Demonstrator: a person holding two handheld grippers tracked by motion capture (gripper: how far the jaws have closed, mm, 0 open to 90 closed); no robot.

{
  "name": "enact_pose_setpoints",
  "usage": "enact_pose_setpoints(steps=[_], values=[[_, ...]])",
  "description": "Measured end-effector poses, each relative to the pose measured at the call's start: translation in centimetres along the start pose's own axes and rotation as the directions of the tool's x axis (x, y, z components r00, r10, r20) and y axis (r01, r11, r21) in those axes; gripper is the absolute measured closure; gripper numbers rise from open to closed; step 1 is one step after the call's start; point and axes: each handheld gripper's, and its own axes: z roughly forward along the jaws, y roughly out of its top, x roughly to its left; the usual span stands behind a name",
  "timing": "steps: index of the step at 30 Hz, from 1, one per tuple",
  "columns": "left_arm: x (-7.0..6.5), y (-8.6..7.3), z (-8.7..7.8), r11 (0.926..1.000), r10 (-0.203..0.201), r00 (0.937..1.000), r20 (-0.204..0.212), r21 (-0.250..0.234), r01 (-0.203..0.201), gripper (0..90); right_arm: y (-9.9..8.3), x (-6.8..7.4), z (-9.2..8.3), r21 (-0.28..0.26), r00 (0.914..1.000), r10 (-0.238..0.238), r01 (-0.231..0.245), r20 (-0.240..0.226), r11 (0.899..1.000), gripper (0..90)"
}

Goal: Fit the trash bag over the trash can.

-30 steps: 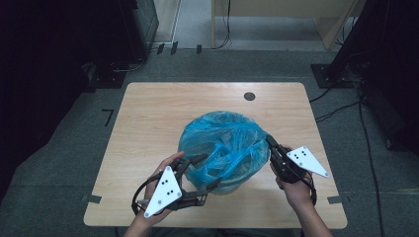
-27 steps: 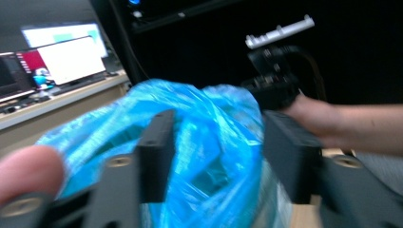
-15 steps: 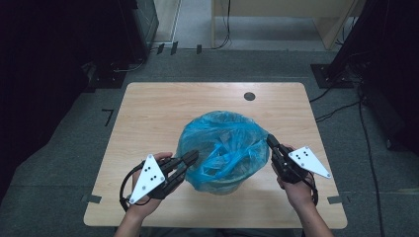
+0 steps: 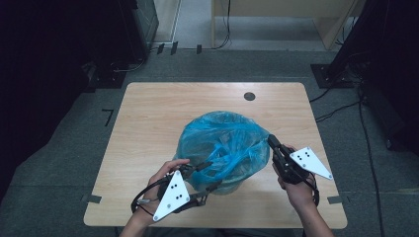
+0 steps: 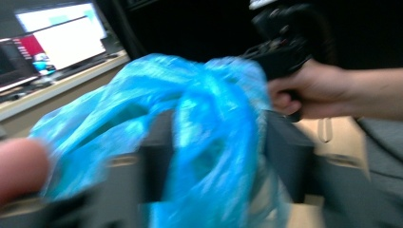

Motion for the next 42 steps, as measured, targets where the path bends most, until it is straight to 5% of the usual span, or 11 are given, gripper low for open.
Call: enact_pose_setpoints(steps=[5, 7, 9, 14, 20, 23, 28, 30, 31, 34, 42], values=[[1.3, 0.5, -0.8, 0.9932, -0.096, 0.9946, -0.040, -0.070, 0.093, 80.3, 0.0, -0.2, 0.1, 0.002, 1.0000, 0.003, -0.003, 0.003, 1.000, 90.0], [2.5, 0.5, -1.5, 0.9771, -0.178, 0.9812, -0.074, -0.131, 0.168, 82.0, 0.0, -0.1, 0.1, -0.002, 1.0000, 0.001, -0.001, -0.005, 1.000, 87.3], [3.3, 0.3, -1.7, 0.9644, -0.230, 0.9664, -0.114, -0.159, 0.211, 82.1, 0.0, -0.1, -0.2, -0.034, 0.9989, 0.003, -0.005, -0.047, 0.999, 78.4], [5.9, -0.8, -1.3, 0.9249, -0.364, 0.9107, -0.195, -0.191, 0.329, 81.1, 0.4, -0.4, -0.4, -0.048, 0.9983, 0.008, -0.010, -0.057, 0.999, 68.0], [8.2, -1.7, -0.1, 0.8975, -0.431, 0.8560, -0.286, -0.236, 0.373, 81.4, 0.3, -0.7, -0.4, -0.024, 0.9979, 0.017, -0.019, -0.062, 1.000, 80.5], [8.9, -2.1, 0.5, 0.8848, -0.456, 0.8401, -0.293, -0.249, 0.394, 82.6, 0.2, -0.3, -0.2, -0.014, 0.9983, 0.003, -0.003, -0.058, 1.000, 83.2], [8.6, -2.5, 0.4, 0.8878, -0.447, 0.8489, -0.283, -0.257, 0.382, 84.7, 0.2, -0.2, -0.1, -0.012, 0.9986, -0.007, 0.006, -0.053, 1.000, 85.0], [8.3, -2.6, 0.0, 0.8885, -0.433, 0.8685, -0.241, -0.275, 0.367, 82.0, 0.1, -0.3, -0.1, -0.009, 0.9991, 0.002, -0.002, -0.042, 1.000, 85.5], [8.1, -2.6, -0.1, 0.8926, -0.422, 0.8742, -0.240, -0.278, 0.355, 71.5, 0.2, -0.3, -0.1, -0.008, 0.9991, 0.007, -0.007, -0.041, 1.000, 85.5], [7.3, -2.6, -0.8, 0.9130, -0.365, 0.9051, -0.218, -0.274, 0.302, 53.8, 0.2, -0.3, -0.2, -0.011, 0.9991, 0.002, -0.003, -0.043, 1.000, 85.5], [6.8, -2.7, -3.0, 0.9227, -0.316, 0.9326, -0.174, -0.285, 0.260, 26.6, 0.0, 0.1, 0.0, -0.007, 0.9988, -0.001, 0.001, -0.050, 1.000, 85.4]])
